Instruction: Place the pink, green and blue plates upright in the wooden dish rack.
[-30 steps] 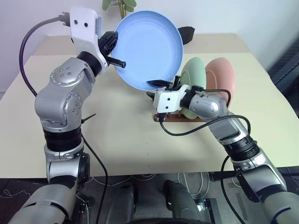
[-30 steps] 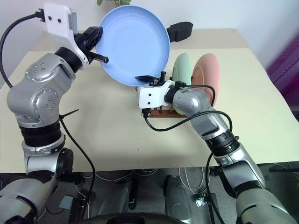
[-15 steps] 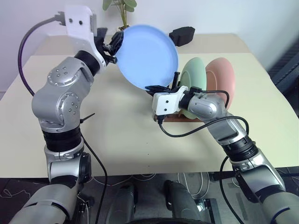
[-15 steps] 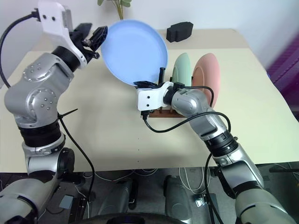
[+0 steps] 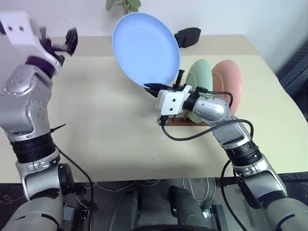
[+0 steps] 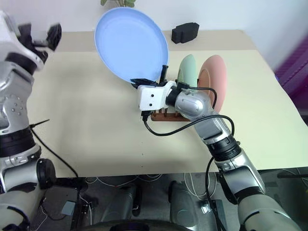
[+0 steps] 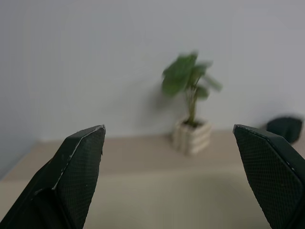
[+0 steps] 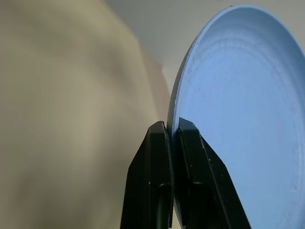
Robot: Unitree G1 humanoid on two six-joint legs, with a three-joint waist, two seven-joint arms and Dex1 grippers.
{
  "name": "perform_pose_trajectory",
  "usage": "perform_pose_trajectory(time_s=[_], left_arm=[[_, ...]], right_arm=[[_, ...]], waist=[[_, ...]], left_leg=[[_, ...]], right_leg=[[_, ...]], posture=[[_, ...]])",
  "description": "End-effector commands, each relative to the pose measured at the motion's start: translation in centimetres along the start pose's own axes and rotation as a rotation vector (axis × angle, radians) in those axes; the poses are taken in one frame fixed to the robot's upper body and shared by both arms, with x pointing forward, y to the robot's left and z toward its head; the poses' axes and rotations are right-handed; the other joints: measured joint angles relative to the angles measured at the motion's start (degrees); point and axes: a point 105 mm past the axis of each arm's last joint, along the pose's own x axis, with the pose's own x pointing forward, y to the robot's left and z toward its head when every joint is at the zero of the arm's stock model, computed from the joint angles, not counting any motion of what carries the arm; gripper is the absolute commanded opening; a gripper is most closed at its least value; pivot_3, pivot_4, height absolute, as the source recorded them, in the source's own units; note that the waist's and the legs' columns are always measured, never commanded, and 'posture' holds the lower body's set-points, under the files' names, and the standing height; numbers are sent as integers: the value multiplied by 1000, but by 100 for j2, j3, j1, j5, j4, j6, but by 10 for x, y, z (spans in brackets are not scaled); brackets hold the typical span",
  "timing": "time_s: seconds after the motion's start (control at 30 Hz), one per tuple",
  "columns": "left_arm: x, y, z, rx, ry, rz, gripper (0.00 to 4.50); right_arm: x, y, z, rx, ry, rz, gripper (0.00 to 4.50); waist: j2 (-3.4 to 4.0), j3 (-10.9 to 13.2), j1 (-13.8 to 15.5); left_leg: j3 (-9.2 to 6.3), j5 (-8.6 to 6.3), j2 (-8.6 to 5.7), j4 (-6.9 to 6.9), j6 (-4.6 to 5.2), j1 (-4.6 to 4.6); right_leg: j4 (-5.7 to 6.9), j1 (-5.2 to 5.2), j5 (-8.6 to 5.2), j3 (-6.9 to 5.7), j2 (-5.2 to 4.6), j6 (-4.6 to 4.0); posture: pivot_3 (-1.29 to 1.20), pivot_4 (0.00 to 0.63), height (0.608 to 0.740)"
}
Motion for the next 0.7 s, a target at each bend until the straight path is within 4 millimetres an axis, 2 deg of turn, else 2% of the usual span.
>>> perform_pose_trajectory(time_s=[0.03, 0.2, 0.37, 0.57, 0.7], left_arm=[[-13, -2, -15, 133, 35, -77, 4418], [-34, -38, -51, 113, 110, -276, 4418], [-61, -82, -68, 93, 145, -525, 4418], [-98, -123, -86, 26, 238, -814, 4418], [-107, -136, -92, 29, 263, -885, 4418]], right_arm=[[-5, -30, 35, 126, -161, -120, 0], [-20, -57, 54, 448, -298, -227, 0], [-40, -70, 65, 735, -395, -263, 0], [-60, -63, 71, 1043, -444, -231, 0], [-64, -57, 72, 1196, -448, -212, 0]], waist=[[0, 0, -8], [-1, -1, 37], [-1, -1, 17], [2, -1, -8], [4, -1, -6]], left_leg=[[1, 0, 2, -2, 0, 0], [-8, 5, 19, -20, -9, 2], [-9, 5, 23, -32, -9, 4], [-6, 5, 33, -46, -8, 5], [-4, 6, 33, -46, -7, 4]], right_leg=[[0, -1, 0, 0, 0, 0], [1, -4, 1, -4, -2, -3], [0, -10, 3, 0, -9, -11], [1, -24, -1, 2, -7, -36], [1, -25, -2, 4, -3, -39]], posture=[[0, 150, 736], [0, 150, 736], [0, 150, 736], [0, 150, 736], [0, 150, 736]])
